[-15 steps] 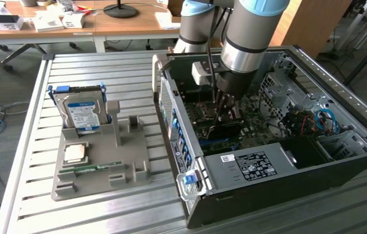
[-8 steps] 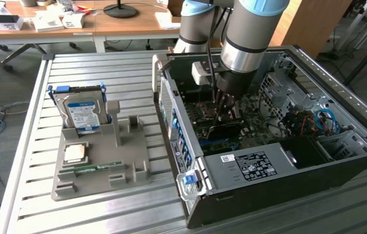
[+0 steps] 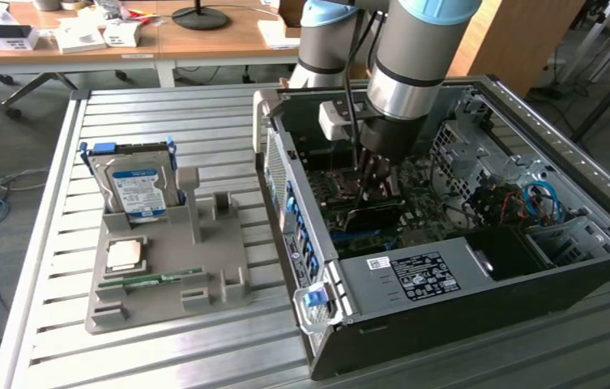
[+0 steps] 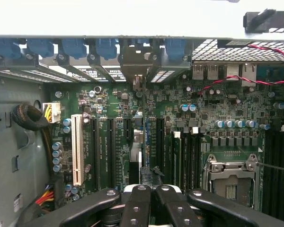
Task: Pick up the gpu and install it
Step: 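Press down on the gpu until it lock into place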
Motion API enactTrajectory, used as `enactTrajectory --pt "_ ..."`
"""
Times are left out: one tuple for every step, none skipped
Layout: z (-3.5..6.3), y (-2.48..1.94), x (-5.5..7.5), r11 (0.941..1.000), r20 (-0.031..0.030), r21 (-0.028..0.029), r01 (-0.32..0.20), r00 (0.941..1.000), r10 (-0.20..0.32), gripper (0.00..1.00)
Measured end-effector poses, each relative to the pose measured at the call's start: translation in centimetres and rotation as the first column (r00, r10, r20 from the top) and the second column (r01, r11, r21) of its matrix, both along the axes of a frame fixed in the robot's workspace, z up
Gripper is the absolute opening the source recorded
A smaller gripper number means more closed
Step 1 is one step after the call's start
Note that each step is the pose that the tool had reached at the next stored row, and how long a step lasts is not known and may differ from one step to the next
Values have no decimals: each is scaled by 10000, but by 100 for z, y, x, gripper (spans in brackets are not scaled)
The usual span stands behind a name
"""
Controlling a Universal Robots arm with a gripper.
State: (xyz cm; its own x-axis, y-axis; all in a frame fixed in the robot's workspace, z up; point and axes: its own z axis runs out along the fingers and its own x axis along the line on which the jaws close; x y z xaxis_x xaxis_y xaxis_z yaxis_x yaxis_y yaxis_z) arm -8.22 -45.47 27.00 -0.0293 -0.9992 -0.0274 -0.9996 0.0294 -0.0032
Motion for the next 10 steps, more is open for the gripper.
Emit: enactTrajectory --pt "1 -2 0 10000 -1 -2 1 10000 -1 11" --pt "3 -11 -1 10000 -3 2 1 10000 -1 11" --pt "2 -26 0 10000 -1 16 1 10000 0 11" --pt "1 -38 0 10000 -1 23 -1 10000 1 11" --pt "1 -49 0 10000 -1 28 0 10000 0 11" --pt "1 -54 0 10000 -1 29 -1 10000 1 11" --pt "1 -54 0 10000 -1 30 0 10000 0 11" --pt "0 -53 0 10000 -1 30 1 10000 -1 11" --pt "0 -54 0 10000 -1 30 0 10000 0 11" --pt "-2 -54 0 10000 -1 33 1 10000 -1 11"
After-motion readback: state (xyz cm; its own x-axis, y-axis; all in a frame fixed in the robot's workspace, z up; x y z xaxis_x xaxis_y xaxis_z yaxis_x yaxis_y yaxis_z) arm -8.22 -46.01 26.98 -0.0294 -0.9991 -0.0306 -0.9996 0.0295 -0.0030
